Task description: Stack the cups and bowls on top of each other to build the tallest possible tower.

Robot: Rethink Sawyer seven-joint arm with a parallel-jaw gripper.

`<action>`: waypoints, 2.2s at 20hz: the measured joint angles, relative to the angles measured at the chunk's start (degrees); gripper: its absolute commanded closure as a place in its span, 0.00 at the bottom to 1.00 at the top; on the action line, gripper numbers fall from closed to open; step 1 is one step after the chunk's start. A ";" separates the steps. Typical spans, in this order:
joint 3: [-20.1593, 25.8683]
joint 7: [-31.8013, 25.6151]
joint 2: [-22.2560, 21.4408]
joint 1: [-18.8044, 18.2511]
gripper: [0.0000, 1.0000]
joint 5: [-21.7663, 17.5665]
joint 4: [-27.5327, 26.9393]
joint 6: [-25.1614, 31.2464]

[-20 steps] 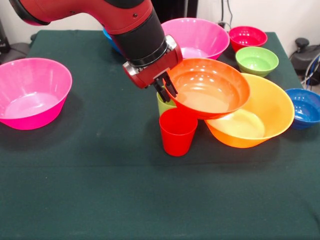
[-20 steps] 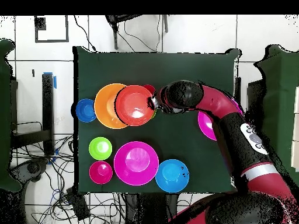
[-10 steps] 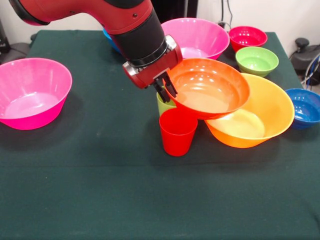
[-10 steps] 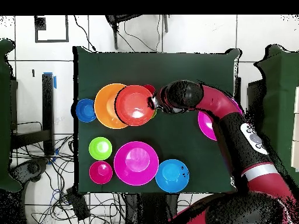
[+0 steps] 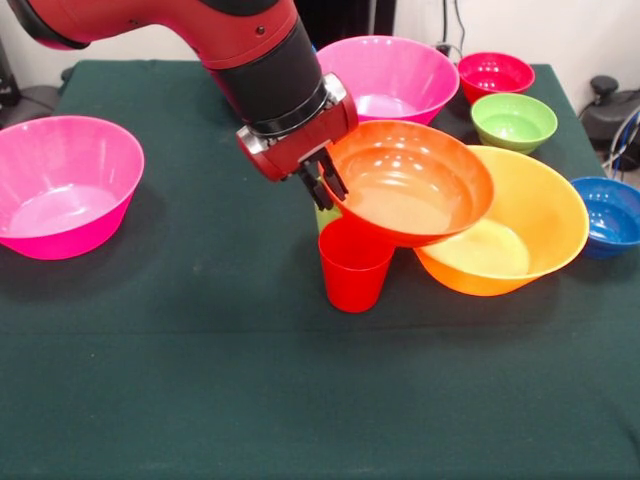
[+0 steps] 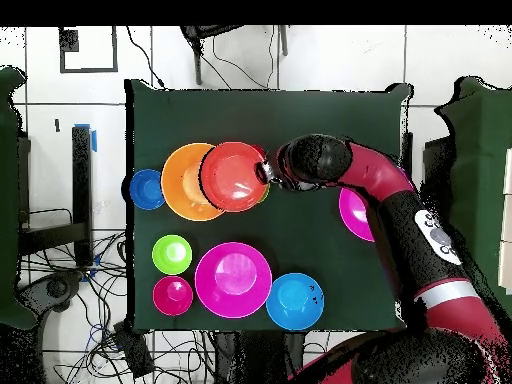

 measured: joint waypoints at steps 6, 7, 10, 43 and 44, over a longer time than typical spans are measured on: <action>0.00 0.00 0.01 0.00 1.00 0.00 -0.31 0.00; 0.00 0.00 0.00 0.00 1.00 0.00 -0.31 0.00; 0.00 0.00 0.01 0.00 0.00 -0.01 -0.32 -0.01; -0.04 0.00 0.28 -0.01 1.00 -0.01 -0.31 2.51; -0.04 0.00 0.27 -0.02 1.00 -0.01 -0.32 2.71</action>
